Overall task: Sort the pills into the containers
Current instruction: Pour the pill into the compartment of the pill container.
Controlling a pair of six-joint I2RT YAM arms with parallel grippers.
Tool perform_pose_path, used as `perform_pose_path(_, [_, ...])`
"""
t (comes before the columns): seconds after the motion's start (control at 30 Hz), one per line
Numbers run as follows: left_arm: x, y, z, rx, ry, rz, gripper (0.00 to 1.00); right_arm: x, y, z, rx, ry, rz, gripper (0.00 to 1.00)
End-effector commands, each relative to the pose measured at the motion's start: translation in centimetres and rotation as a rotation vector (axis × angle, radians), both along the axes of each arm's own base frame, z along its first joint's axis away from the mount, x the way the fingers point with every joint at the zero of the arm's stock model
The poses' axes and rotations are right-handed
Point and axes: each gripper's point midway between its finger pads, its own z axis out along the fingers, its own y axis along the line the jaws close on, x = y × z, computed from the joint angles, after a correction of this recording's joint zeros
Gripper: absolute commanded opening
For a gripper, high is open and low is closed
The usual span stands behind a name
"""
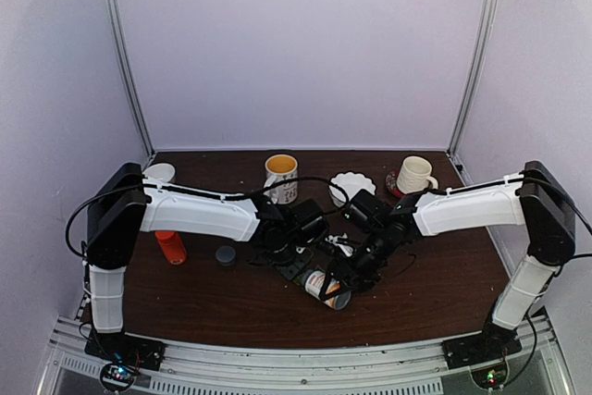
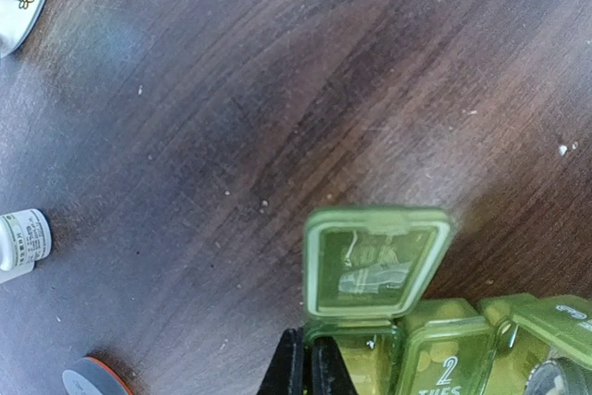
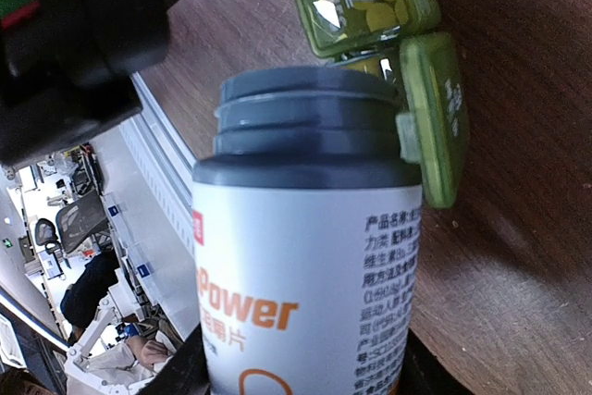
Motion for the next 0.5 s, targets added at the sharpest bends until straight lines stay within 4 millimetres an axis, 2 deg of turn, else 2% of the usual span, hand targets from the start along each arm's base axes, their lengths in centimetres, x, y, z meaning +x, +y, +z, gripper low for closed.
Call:
perform_pose_path(0.0, [-0.2, -0.8, -0.3, -0.009, 0.006, -0.010, 0.00, 0.1, -0.4, -0.7, -0.021, -0.010, -0.009, 0.00])
perform_pose_path(0.07, [-0.2, -0.8, -0.5, -0.012, 0.008, -0.014, 0.00, -0.3, -0.6, -2.0, -0.036, 0.019, -0.007, 0.00])
perform_pose_path(0.17, [-0.4, -0.8, -0.8, -0.018, 0.017, -0.018, 0.00, -0.2, -0.7, -2.0, -0.048, 0.012, 0.002, 0.00])
perform_pose_path(0.4, [-0.5, -0.9, -1.0, -0.022, 0.024, -0.012, 0.00, 0.9, 0.0, 2.3, 0.002, -0.057, -0.001, 0.00])
perform_pose_path(0.47, [-0.5, -0.9, -1.0, -0.020, 0.022, -0.014, 0.00, 1.0, 0.0, 2.9, 0.013, -0.066, -0.007, 0.00])
